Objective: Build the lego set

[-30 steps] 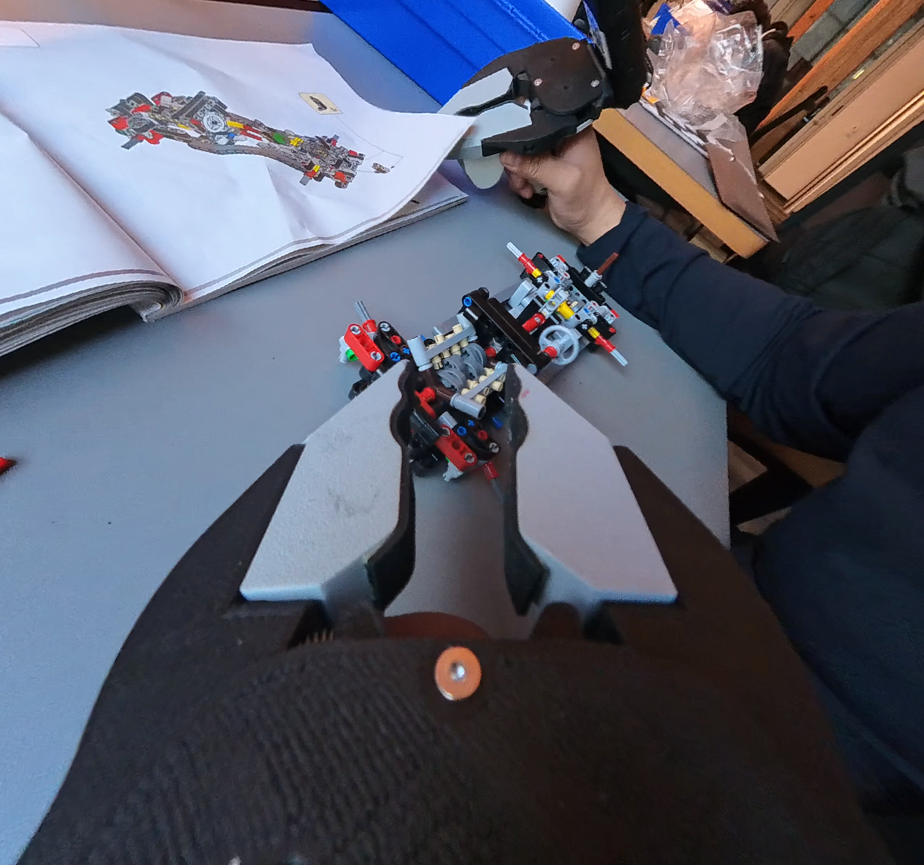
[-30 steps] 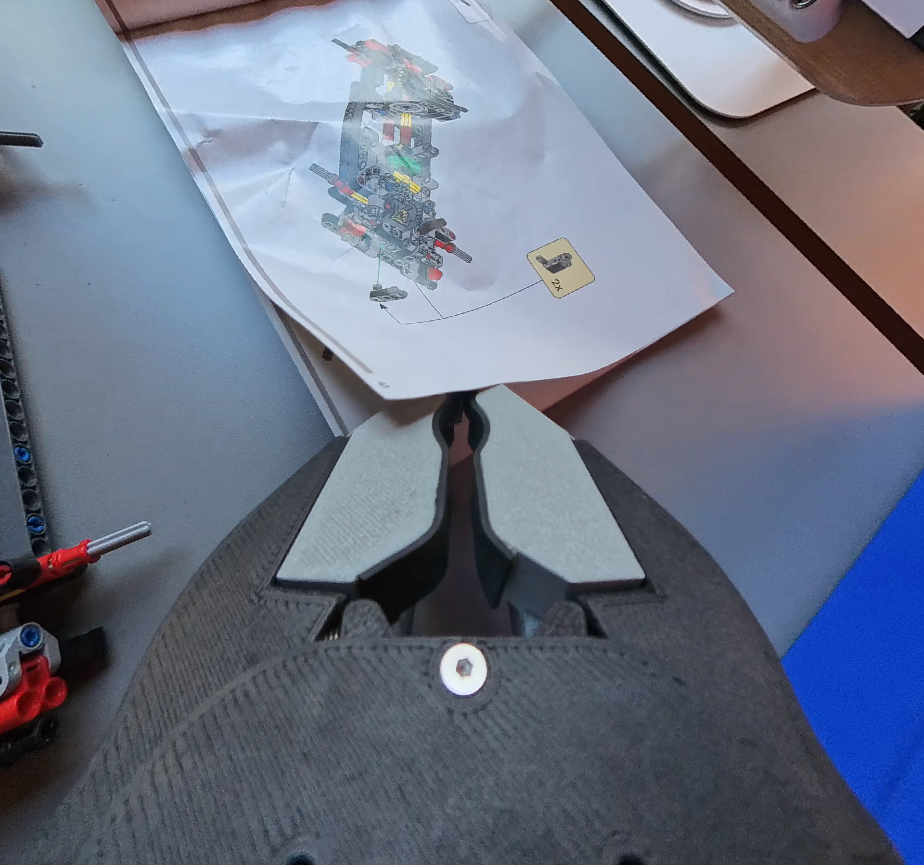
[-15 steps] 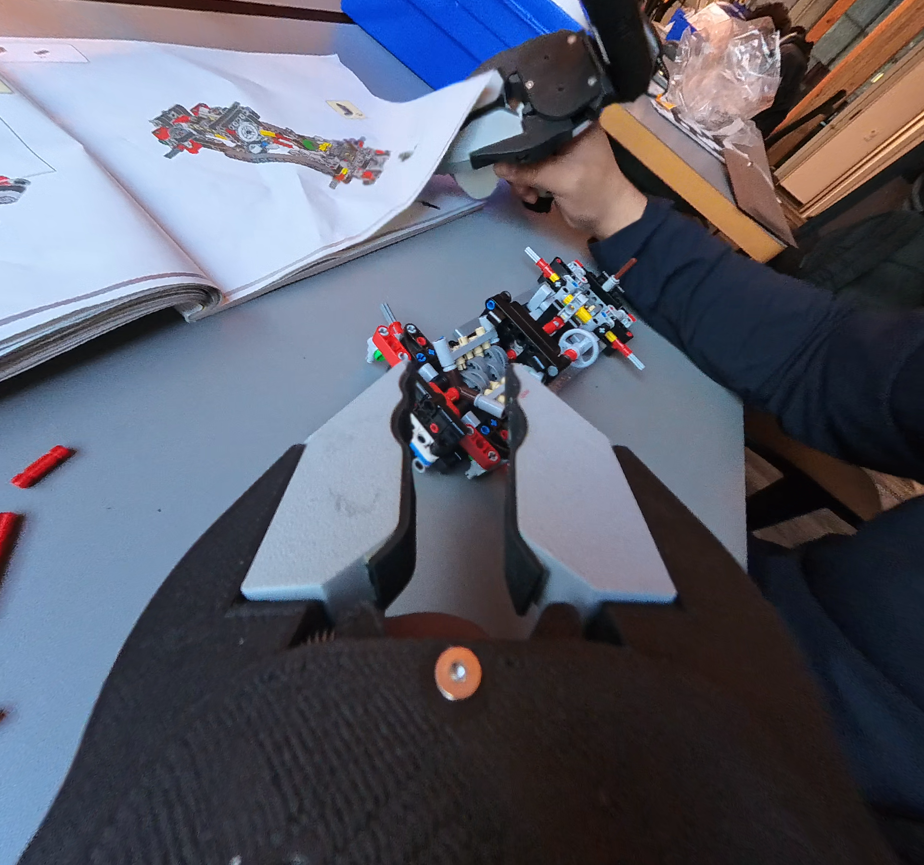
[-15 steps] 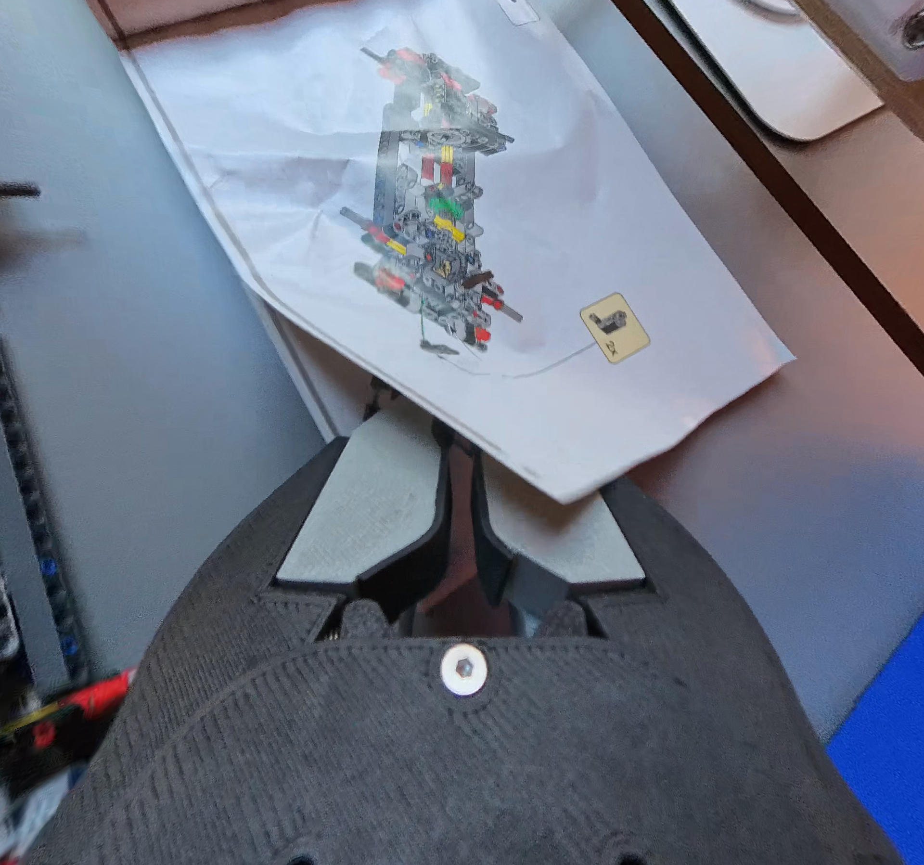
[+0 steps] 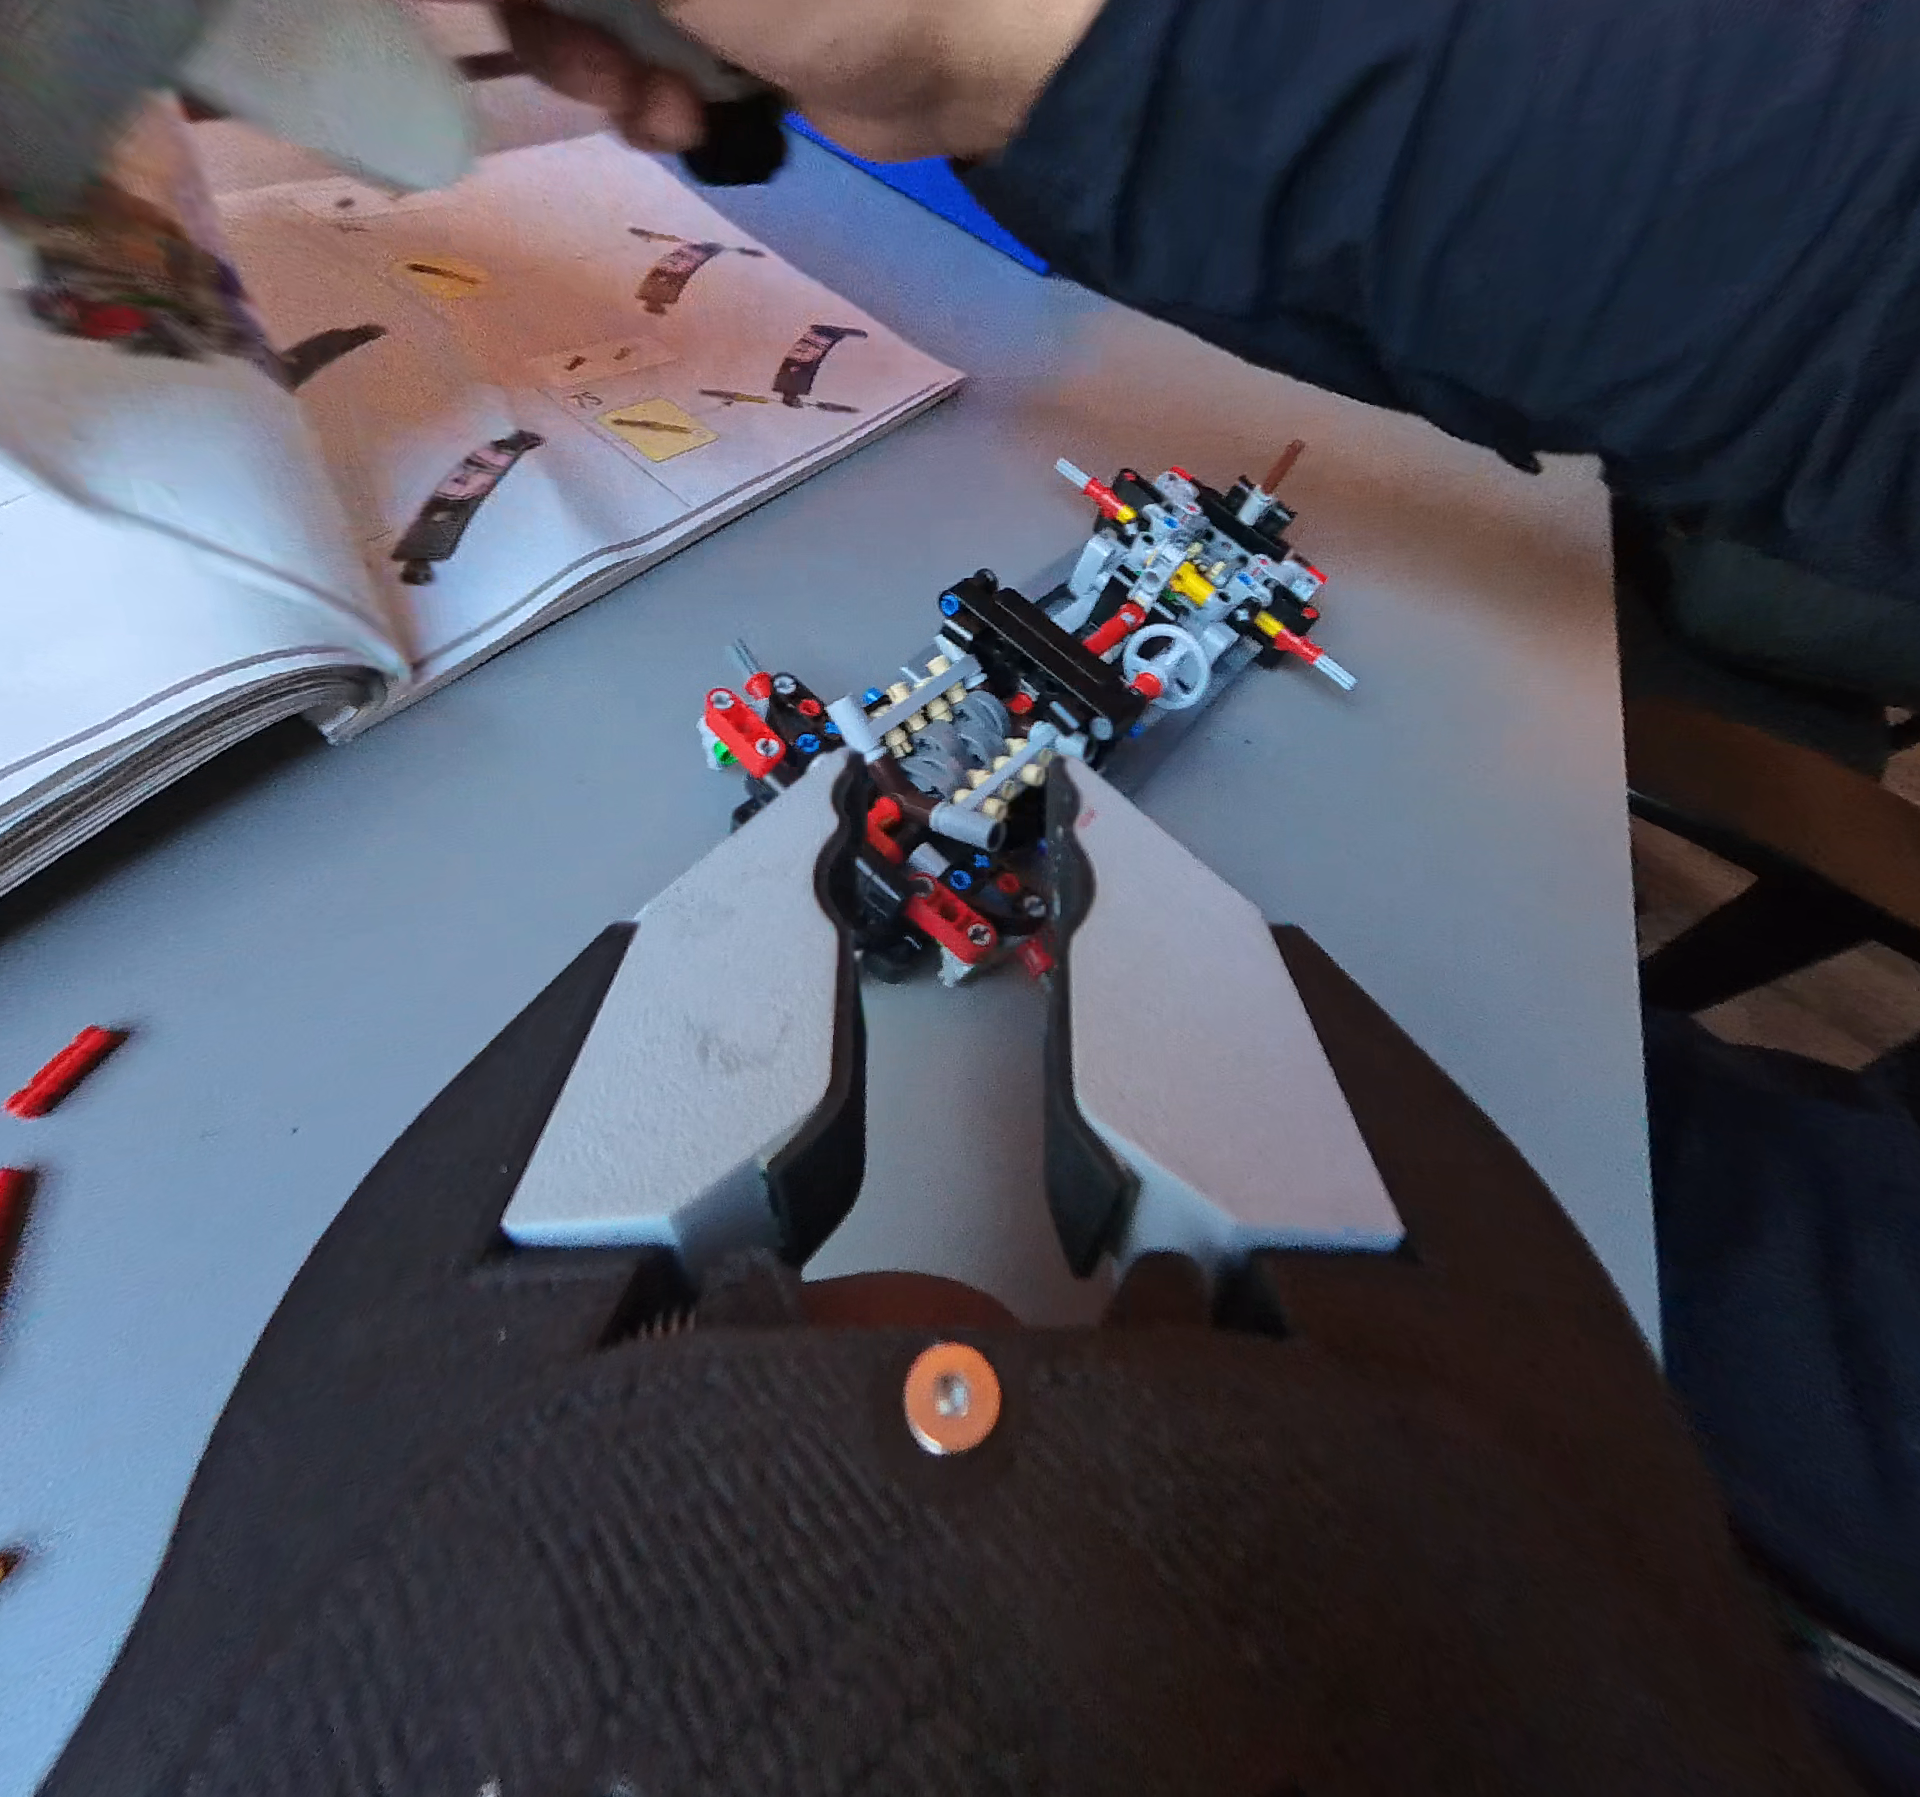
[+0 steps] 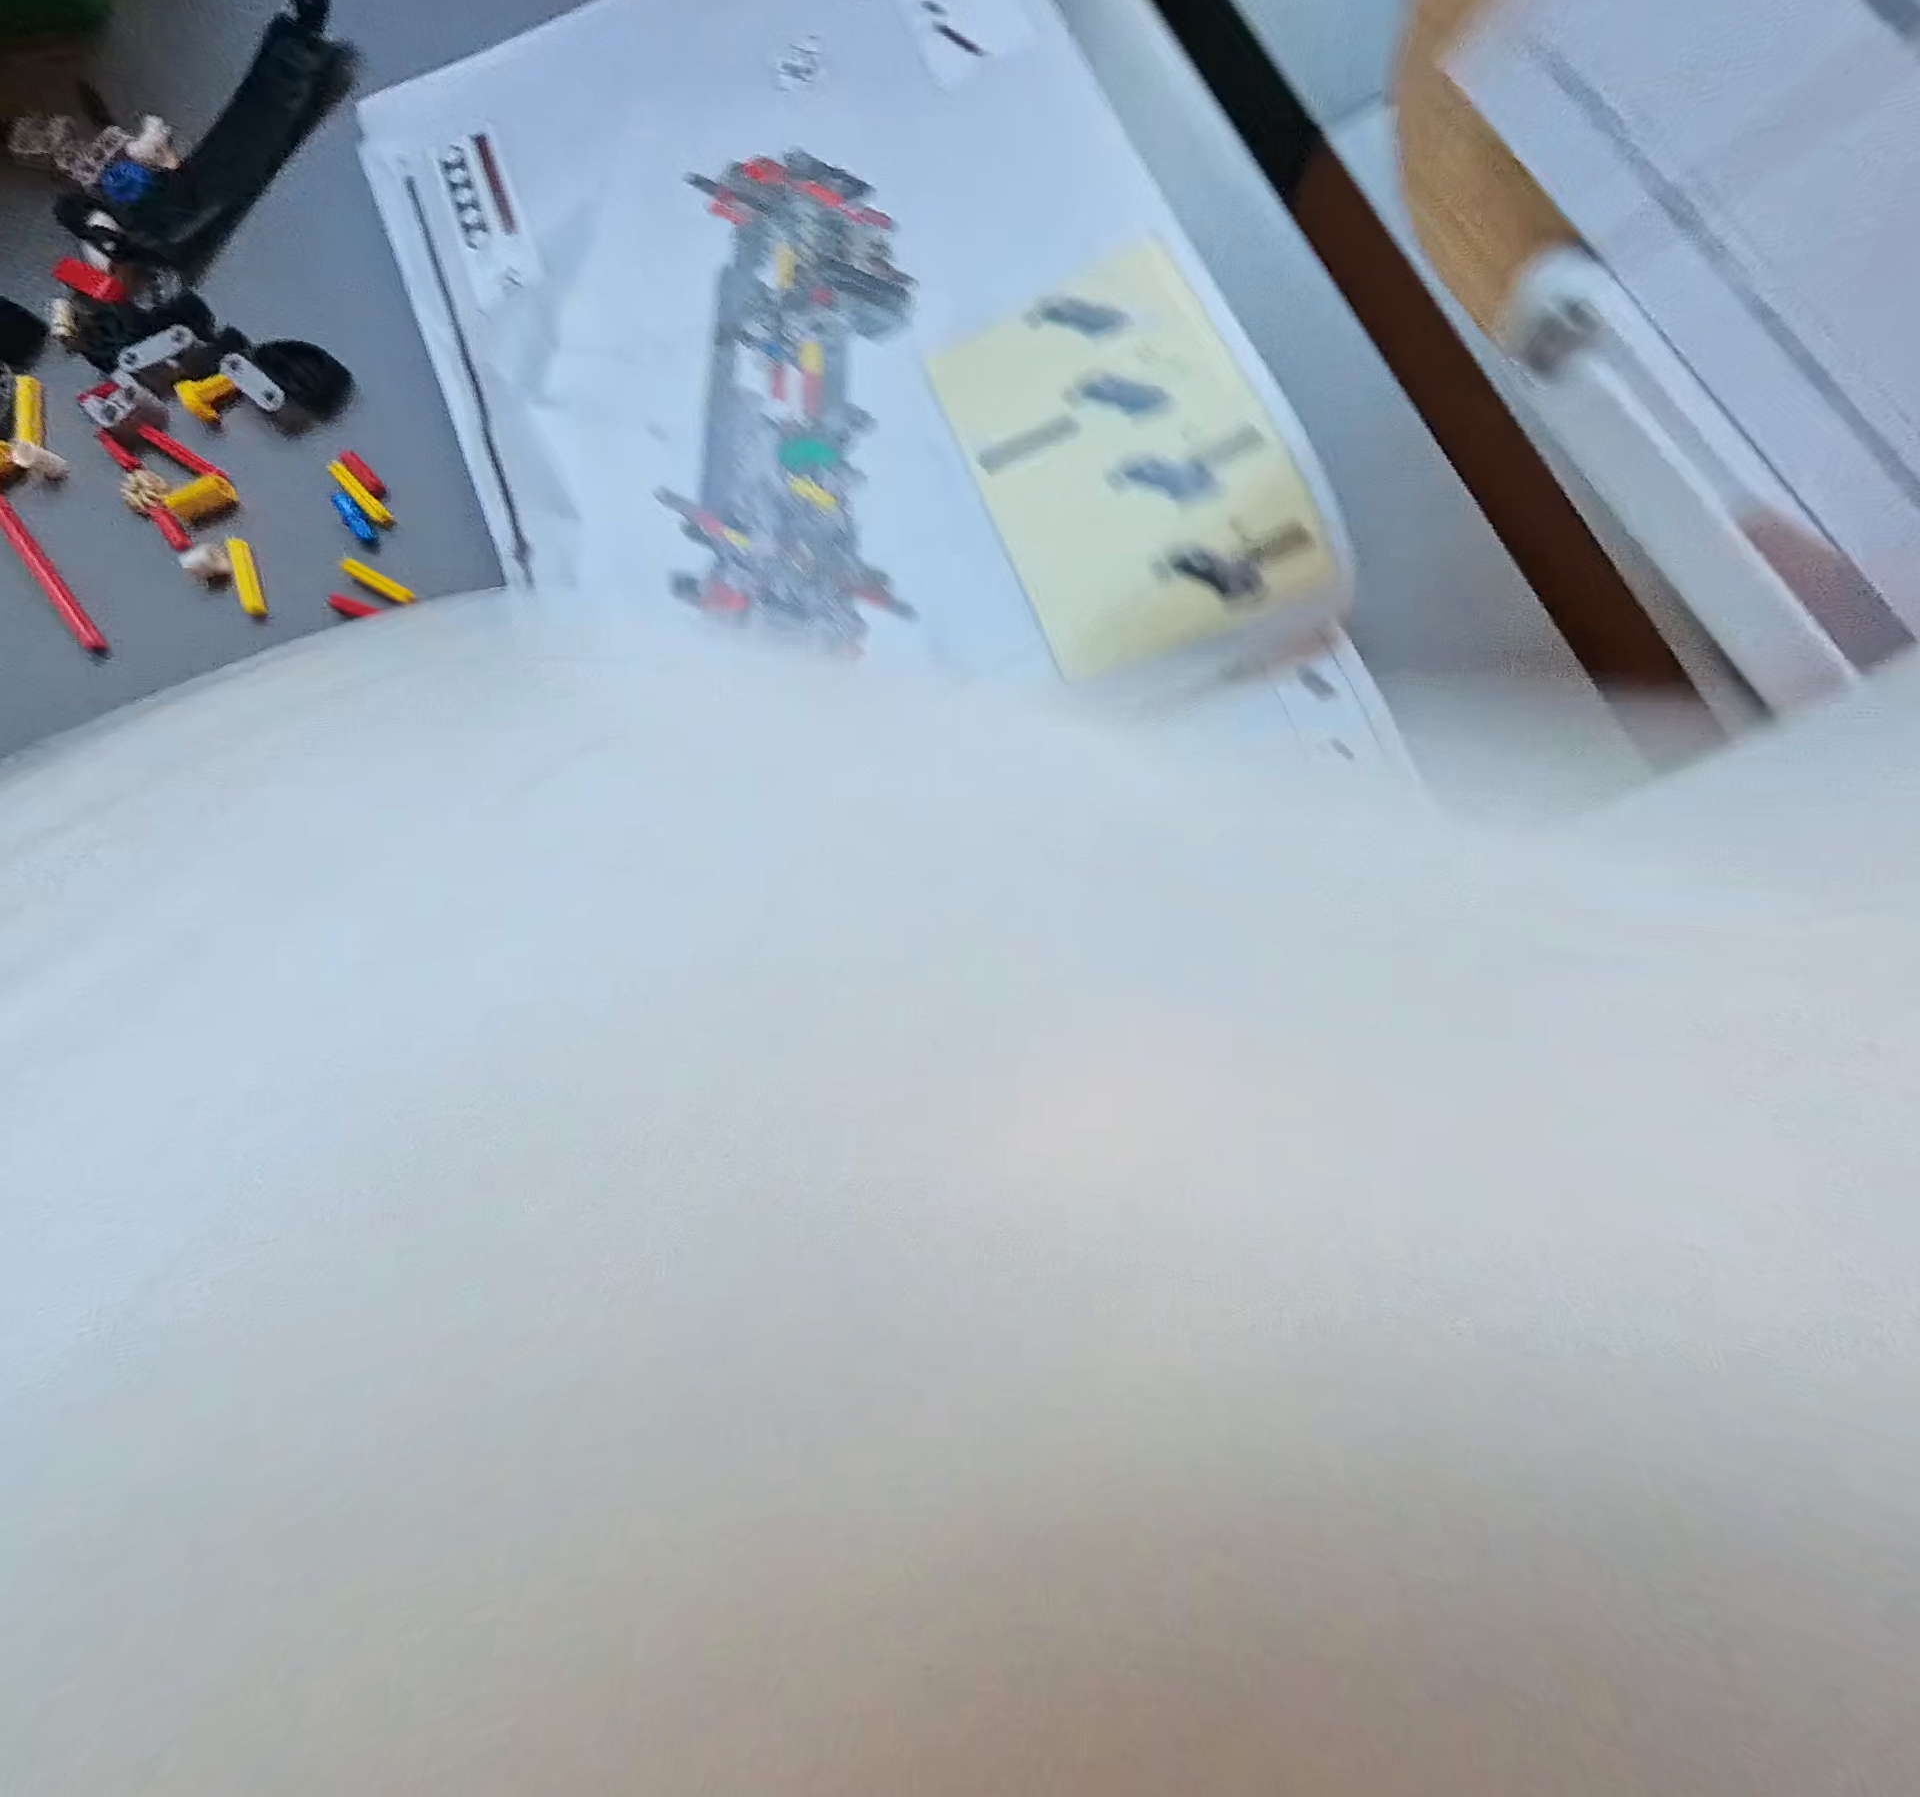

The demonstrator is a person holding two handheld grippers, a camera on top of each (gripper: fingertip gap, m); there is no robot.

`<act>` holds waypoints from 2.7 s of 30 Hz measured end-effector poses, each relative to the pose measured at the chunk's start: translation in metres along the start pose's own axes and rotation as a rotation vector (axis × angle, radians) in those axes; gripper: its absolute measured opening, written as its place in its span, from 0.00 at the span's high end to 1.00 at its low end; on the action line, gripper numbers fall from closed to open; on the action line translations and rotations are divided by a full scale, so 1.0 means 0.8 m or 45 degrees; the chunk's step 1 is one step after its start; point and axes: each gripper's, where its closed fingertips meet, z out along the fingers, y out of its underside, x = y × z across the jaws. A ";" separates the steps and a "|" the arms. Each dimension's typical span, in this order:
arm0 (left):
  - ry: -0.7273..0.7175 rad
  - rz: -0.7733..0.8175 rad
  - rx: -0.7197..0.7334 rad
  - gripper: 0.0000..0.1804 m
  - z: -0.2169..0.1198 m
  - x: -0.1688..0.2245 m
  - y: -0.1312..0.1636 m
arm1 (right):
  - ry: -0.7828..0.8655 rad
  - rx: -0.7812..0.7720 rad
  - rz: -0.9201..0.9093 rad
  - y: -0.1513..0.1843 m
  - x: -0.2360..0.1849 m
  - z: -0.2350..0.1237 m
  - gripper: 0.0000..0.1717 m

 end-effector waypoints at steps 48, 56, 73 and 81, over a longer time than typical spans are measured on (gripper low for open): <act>0.013 0.164 -0.020 0.85 0.000 0.023 0.000 | -0.064 -0.136 -0.260 -0.039 -0.139 0.061 0.74; 0.029 0.134 0.009 0.84 -0.002 0.026 -0.006 | -0.002 0.154 -0.058 0.032 -0.096 -0.091 0.70; 0.014 0.469 0.006 0.81 0.008 0.055 0.006 | 0.298 0.691 0.166 0.214 0.009 -0.197 0.74; 0.014 0.432 0.039 0.81 0.009 0.044 0.005 | 0.223 0.607 0.076 0.218 0.011 -0.170 0.73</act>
